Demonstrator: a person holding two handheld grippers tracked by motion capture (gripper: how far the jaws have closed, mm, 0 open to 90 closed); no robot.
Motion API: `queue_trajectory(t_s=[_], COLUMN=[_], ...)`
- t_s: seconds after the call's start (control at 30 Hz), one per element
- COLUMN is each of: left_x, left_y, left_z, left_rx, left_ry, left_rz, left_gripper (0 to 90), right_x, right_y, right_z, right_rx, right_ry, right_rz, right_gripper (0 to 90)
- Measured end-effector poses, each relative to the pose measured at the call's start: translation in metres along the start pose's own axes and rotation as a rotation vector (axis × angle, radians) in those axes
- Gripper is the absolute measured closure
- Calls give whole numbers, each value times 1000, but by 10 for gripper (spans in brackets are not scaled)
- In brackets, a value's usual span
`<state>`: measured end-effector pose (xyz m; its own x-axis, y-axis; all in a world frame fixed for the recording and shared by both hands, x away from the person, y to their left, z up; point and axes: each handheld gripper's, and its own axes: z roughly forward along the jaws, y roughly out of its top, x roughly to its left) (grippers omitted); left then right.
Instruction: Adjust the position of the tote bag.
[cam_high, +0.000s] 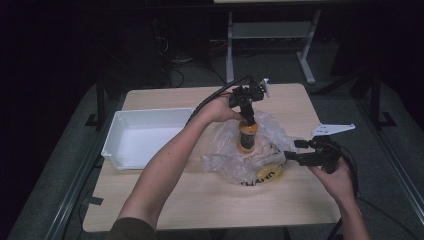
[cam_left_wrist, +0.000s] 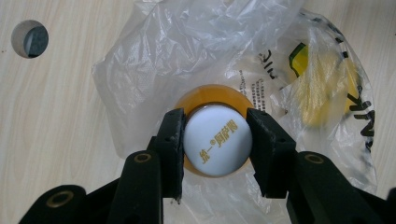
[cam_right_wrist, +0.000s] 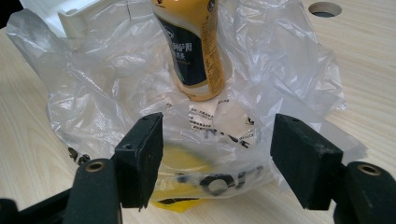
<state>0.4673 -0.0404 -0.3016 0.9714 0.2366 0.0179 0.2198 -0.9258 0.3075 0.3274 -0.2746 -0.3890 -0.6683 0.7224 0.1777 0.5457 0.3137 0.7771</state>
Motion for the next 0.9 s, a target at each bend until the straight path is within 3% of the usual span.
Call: queue_trajectory(t_s=[0.9], left_x=[-4], left_y=[6], left_z=[-6], left_rx=[1], left_ry=[20], left_rz=[8], left_gripper=[591], right_x=[0], right_y=[0], right_z=[2], right_rx=[3], right_ry=[1], right_rz=[-5], right_gripper=[336])
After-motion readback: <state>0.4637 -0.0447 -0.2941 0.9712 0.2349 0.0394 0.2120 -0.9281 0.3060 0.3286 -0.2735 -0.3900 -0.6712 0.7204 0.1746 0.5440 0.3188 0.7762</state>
